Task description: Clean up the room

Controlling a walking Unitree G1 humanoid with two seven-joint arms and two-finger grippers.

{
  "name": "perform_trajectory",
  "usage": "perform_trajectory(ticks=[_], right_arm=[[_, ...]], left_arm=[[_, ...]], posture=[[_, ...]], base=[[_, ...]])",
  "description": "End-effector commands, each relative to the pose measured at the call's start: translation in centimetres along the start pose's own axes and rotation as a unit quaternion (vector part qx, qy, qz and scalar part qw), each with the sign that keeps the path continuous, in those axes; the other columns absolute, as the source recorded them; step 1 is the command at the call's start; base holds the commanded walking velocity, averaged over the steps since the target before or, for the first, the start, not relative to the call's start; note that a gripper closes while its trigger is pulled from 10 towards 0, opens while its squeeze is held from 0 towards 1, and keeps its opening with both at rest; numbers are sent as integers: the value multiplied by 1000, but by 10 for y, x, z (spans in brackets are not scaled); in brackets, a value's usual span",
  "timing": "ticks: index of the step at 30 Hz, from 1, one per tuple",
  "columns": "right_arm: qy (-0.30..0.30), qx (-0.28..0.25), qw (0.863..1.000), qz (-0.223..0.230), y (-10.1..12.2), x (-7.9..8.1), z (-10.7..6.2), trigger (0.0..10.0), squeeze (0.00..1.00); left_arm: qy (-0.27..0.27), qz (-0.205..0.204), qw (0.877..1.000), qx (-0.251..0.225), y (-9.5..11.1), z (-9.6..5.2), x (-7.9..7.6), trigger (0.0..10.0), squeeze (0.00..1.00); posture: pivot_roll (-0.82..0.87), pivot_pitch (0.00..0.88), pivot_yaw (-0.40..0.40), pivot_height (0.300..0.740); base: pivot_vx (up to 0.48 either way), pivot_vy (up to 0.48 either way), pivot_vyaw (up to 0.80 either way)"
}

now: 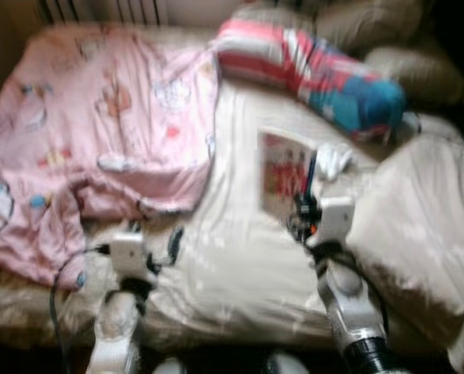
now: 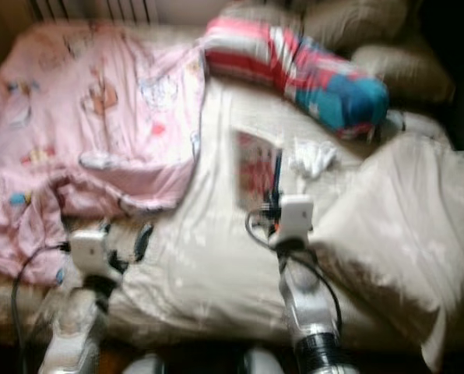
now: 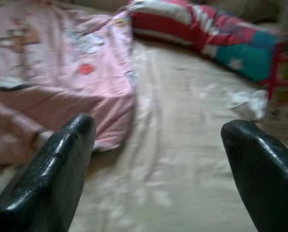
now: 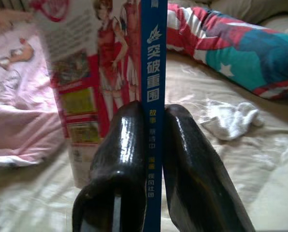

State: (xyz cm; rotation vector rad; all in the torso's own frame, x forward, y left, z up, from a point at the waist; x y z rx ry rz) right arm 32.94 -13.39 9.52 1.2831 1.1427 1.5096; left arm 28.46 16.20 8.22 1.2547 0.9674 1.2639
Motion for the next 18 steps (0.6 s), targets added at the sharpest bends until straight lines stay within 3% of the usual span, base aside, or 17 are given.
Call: perform_trajectory(ticks=[1, 18], right_arm=[[0, -22, 1000, -2, 8, 1, 2, 10000, 0], [-15, -17, 1000, -8, 6, -2, 2, 10000, 0]], left_arm=[[8, 7, 1000, 14, -5, -6, 7, 10000, 0], [5, 6, 1000, 17, -6, -7, 5, 10000, 0]], posture=[[87, 211, -86, 706], [86, 213, -87, 706]], base=[[0, 0, 0], [0, 0, 0]])
Point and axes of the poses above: a point about 5 cm out from each wrist's last joint towards the gripper, its own z axis pointing out of the wrist towards the gripper, its own y axis along the axis of the wrist's last joint, x = y × z, the point moved 1 cm from there along z, pointing out of the wrist towards the gripper, and after that the axes turned 11 degrees about z, right-handed, at the moved point
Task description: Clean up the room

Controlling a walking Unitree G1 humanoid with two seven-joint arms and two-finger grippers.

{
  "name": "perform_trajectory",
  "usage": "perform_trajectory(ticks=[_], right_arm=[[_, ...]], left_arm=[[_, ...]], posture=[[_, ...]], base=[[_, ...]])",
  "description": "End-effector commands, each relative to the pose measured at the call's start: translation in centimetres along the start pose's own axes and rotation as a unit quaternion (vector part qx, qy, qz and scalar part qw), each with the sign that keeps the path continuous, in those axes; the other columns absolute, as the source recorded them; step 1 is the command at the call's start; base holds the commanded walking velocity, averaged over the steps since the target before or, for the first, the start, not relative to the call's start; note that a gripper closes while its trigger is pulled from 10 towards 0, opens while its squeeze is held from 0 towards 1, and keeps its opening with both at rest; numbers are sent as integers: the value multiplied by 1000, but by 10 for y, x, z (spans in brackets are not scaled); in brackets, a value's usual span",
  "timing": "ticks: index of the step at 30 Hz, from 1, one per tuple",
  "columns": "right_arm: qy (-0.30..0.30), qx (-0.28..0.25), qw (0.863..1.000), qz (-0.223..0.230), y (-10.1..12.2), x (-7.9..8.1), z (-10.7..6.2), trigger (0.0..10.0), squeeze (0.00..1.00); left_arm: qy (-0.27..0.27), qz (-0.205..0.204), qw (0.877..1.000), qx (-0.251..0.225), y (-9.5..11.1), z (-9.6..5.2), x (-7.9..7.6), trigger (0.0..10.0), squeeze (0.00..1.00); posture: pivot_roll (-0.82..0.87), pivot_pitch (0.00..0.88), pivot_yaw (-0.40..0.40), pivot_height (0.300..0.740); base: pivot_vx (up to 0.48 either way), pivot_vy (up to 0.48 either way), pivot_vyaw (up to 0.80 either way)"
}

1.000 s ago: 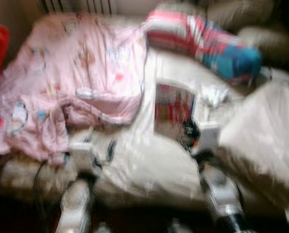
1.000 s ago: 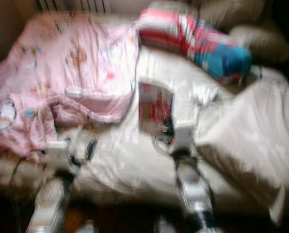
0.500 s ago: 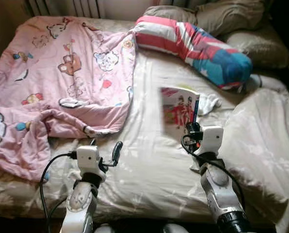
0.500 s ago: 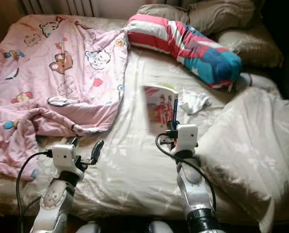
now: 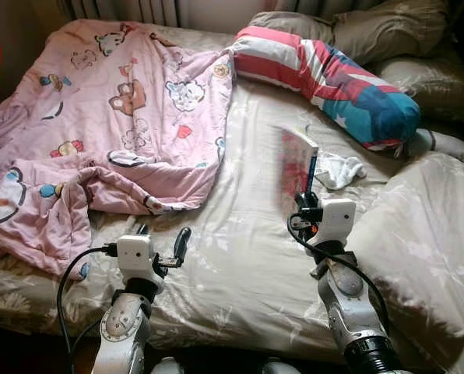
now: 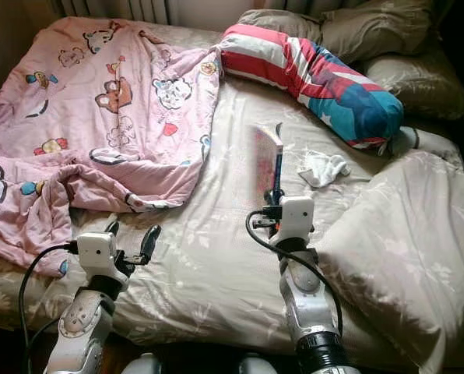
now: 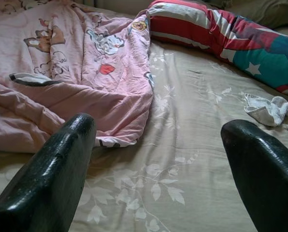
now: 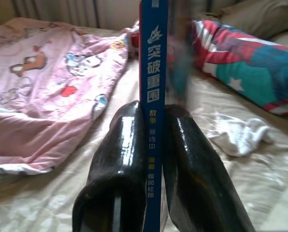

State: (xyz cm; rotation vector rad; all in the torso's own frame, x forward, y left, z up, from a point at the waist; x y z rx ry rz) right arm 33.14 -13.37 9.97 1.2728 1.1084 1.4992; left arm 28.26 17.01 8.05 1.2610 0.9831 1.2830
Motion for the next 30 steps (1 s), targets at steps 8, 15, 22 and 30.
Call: perform_trajectory(ticks=[8, 15, 22, 30], right_arm=[[-8, 2, 1000, -5, 1, -3, 2, 10000, 0], [-10, 5, 1000, -7, 0, -3, 3, 10000, 0], [-19, -3, 1000, -9, 1, -7, 3, 10000, 0], [-35, 6, 999, -38, 2, -12, 11, 10000, 0]], left_arm=[[-5, 0, 1000, 14, -5, -3, -3, 10000, 0], [-4, 1, 1000, 15, -6, -3, -2, 10000, 0], [-5, 1, 1000, 15, -6, -3, -2, 10000, 0], [-2, 2, 1000, 17, -7, -3, 1, 10000, 0]], posture=[[85, 214, -87, 652], [87, 215, -85, 617], [87, 219, -85, 612], [89, 225, -82, 612]], base=[[0, 0, 0], [0, 0, 0], [0, 0, 0], [0, 0, 0]])
Point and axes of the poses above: a point about 5 cm out from each wrist's last joint towards the gripper, its own z axis pointing out of the wrist towards the gripper, its own y axis along the axis of the wrist's last joint, x = y × z, the point moved 1 cm from there along z, pointing out of the wrist towards the gripper, and after that the axes turned 11 degrees about z, right-handed, at the moved point
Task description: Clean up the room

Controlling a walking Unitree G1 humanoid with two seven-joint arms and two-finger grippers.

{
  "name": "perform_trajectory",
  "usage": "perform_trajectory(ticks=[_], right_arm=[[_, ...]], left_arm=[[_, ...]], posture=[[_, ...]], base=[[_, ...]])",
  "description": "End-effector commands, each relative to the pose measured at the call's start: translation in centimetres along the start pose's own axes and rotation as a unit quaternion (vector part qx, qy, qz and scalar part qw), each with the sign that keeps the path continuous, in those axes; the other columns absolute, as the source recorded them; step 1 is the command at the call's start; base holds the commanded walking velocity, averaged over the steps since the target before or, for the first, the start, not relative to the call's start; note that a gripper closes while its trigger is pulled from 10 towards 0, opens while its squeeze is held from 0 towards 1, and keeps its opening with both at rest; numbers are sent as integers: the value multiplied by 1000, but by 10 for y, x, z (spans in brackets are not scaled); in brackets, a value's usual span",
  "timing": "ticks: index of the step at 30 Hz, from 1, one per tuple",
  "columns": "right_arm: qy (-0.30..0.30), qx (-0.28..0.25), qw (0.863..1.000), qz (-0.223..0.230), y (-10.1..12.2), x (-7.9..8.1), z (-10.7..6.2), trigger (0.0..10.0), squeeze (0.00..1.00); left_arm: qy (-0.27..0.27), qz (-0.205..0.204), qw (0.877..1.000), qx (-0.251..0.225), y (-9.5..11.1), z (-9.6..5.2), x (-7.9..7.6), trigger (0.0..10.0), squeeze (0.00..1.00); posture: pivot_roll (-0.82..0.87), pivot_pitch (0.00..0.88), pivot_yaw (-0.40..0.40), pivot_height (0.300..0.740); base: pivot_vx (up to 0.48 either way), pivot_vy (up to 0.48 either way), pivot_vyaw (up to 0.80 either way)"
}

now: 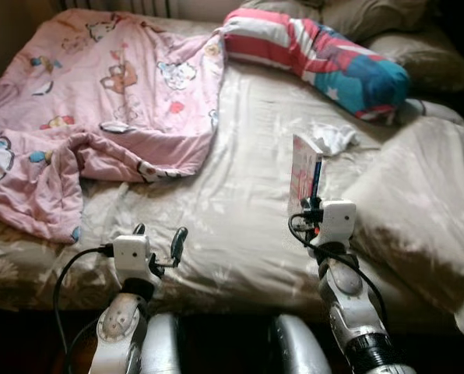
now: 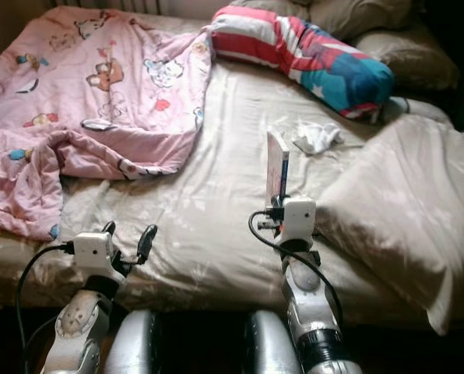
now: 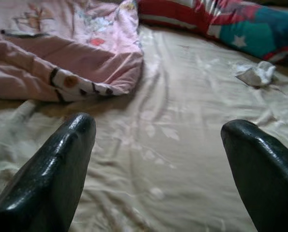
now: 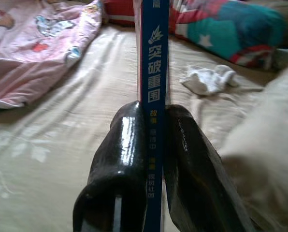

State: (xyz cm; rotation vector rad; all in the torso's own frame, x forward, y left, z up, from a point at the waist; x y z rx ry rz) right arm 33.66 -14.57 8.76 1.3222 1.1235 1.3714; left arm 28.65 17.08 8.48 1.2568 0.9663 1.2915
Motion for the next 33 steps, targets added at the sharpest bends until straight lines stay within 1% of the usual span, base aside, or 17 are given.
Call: perform_trajectory(ticks=[1, 2, 3, 6, 7, 8, 10, 12, 14, 18, 22, 24, 26, 29, 31, 32, 33], right_arm=[[10, -21, 1000, -21, 12, 4, 9, 10000, 0], [8, -13, 999, -28, 11, 3, 11, 10000, 0], [8, -13, 999, -28, 11, 3, 11, 10000, 0], [2, -11, 1000, -25, 14, 2, 17, 10000, 0], [8, -11, 999, -29, 16, 3, 22, 10000, 0], [9, -11, 999, -29, 17, 3, 23, 10000, 0], [14, -11, 999, -47, 19, 5, 26, 10000, 0], [16, -12, 998, -53, 19, 5, 27, 10000, 0], [9, -8, 998, -67, 26, 2, 36, 10000, 0], [-8, -5, 997, -81, 34, -3, 46, 10000, 0], [1, 7, 992, -122, 35, -2, 49, 10000, 0], [6, 14, 989, -150, 33, -3, 50, 10000, 0], [12, 24, 981, -192, 29, -5, 49, 10000, 0], [23, 33, 969, -244, 26, -7, 48, 10000, 0], [27, 36, 963, -266, 25, -8, 48, 10000, 0], [37, 41, 950, -308, 24, -8, 49, 10000, 0], [37, 41, 950, -308, 24, -8, 49, 10000, 0]], left_arm=[[0, -1, 1000, 24, -10, -8, -1, 10000, 0], [-1, -1, 1000, 24, -10, -7, -1, 10000, 0], [-1, -1, 1000, 24, -10, -7, -1, 10000, 0], [0, -2, 1000, 23, -10, -7, -1, 10000, 0], [0, -2, 1000, 23, -10, -7, -2, 10000, 0], [0, -2, 1000, 23, -10, -7, -2, 10000, 0], [0, -2, 1000, 22, -10, -7, -2, 10000, 0], [0, -2, 1000, 22, -10, -7, -2, 10000, 0], [0, -1, 1000, 23, -10, -9, -1, 10000, 0], [2, 0, 1000, 24, -11, -12, 0, 10000, 0], [2, 0, 1000, 26, -11, -16, 0, 10000, 0], [2, 1, 1000, 27, -11, -18, 0, 10000, 0], [1, 3, 1000, 30, -12, -21, 1, 10000, 0], [1, 5, 999, 32, -13, -24, 2, 10000, 0], [0, 5, 999, 34, -13, -26, 1, 10000, 0], [-2, 5, 999, 36, -13, -28, 1, 10000, 0], [-2, 5, 999, 36, -13, -28, 1, 10000, 0]], posture=[[90, 225, -81, 612], [92, 225, -82, 612], [92, 225, -82, 612], [95, 227, -81, 612], [96, 227, -80, 612], [96, 227, -80, 612], [96, 227, -80, 612], [96, 227, -80, 612], [109, 235, -79, 612], [113, 246, -77, 612], [125, 255, -74, 612], [128, 257, -74, 612], [135, 267, -71, 612], [138, 276, -69, 612], [140, 282, -68, 612], [143, 290, -67, 612], [143, 290, -67, 612]], base=[[0, 0, 0], [0, 0, 0], [0, 0, 0], [0, 0, 0], [0, 0, 0], [0, 0, 0], [0, 0, 0], [0, 0, 0], [0, 0, 0], [0, 0, 0], [0, 0, 0], [0, 0, 0], [0, 0, 0], [0, 0, 0], [0, 0, 0], [0, 0, 0], [0, 0, 0]])
Point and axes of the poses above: a point about 5 cm out from each wrist's last joint towards the gripper, its own z axis pointing out of the wrist towards the gripper, its own y axis along the axis of the wrist's last joint, x = y × z, the point moved 1 cm from there along z, pointing out of the wrist towards the gripper, and after that the axes turned 11 degrees about z, right-handed, at the moved point
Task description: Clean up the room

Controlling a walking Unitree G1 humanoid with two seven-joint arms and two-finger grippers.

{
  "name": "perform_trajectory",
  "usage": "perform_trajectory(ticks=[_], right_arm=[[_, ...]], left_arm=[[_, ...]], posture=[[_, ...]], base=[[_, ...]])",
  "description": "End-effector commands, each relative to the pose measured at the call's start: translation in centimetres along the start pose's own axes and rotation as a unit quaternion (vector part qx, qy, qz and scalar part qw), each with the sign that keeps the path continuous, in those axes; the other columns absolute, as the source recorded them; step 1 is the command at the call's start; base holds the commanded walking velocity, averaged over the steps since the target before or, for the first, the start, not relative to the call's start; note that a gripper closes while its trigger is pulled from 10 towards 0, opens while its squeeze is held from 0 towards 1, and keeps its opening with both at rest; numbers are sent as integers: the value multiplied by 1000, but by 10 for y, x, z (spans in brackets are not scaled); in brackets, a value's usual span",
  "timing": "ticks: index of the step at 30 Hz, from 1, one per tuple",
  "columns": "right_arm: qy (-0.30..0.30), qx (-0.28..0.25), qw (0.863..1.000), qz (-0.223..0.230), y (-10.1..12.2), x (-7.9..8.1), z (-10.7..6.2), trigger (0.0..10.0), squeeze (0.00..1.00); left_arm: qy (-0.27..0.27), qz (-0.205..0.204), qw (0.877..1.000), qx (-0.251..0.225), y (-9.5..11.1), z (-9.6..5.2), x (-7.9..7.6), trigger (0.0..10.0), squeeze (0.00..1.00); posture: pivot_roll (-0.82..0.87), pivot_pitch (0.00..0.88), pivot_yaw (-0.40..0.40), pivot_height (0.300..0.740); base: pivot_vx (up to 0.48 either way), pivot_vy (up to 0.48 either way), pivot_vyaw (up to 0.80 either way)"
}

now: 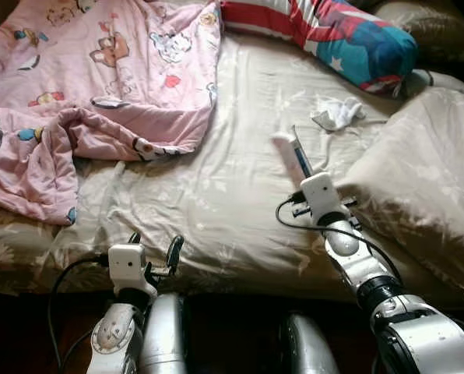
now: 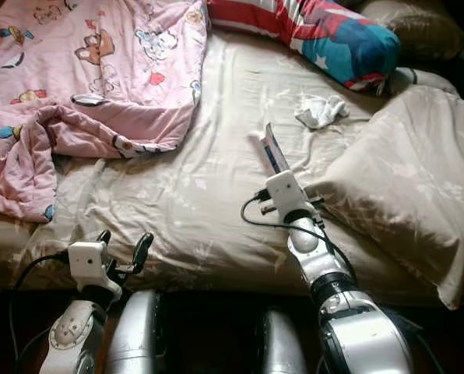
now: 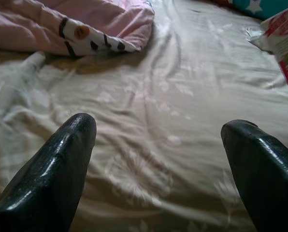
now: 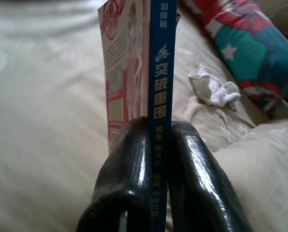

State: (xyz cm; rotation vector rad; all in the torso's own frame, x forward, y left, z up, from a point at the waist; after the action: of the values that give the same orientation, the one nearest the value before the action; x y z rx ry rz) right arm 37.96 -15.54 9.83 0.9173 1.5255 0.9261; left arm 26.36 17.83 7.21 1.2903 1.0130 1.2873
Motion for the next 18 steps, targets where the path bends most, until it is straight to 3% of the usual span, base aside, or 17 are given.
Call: perform_trajectory(ticks=[1, 7, 8, 11, 18], right_arm=[[-3, -17, 998, -65, 10, -8, 4, 10000, 0], [13, -16, 990, -140, 9, -9, 5, 10000, 0], [14, -33, 984, -176, 15, -10, 6, 10000, 0], [22, -64, 976, -206, 28, -9, 9, 10000, 0], [69, -109, 967, -220, 41, 5, 9, 10000, 0]], left_arm=[[-8, 3, 1000, 12, -3, -6, -3, 10000, 0], [-6, 6, 1000, 21, -4, -17, -2, 10000, 0], [-4, 7, 1000, 25, -4, -22, -1, 10000, 0], [-1, 9, 1000, 29, -4, -27, 1, 10000, 0], [2, 9, 999, 37, -4, -34, 1, 10000, 0]], posture=[[151, 301, -66, 612], [166, 332, -63, 612], [177, 359, -63, 612], [178, 372, -63, 612], [188, 406, -66, 612]], base=[[0, 0, 0], [0, 0, 0], [0, 0, 0], [0, 0, 0], [0, 0, 0]])
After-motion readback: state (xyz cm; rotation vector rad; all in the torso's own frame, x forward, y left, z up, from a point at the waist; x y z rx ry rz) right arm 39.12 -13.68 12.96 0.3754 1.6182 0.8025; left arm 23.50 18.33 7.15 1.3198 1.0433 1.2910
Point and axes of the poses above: a point about 5 cm out from each wrist's last joint towards the gripper, its own z axis pointing out of the wrist towards the gripper, its own y axis along the axis of the wrist's last joint, x = y × z, the point moved 1 cm from there along z, pointing out of the wrist towards the gripper, and after that the axes turned 11 degrees about z, right-handed, at the moved point
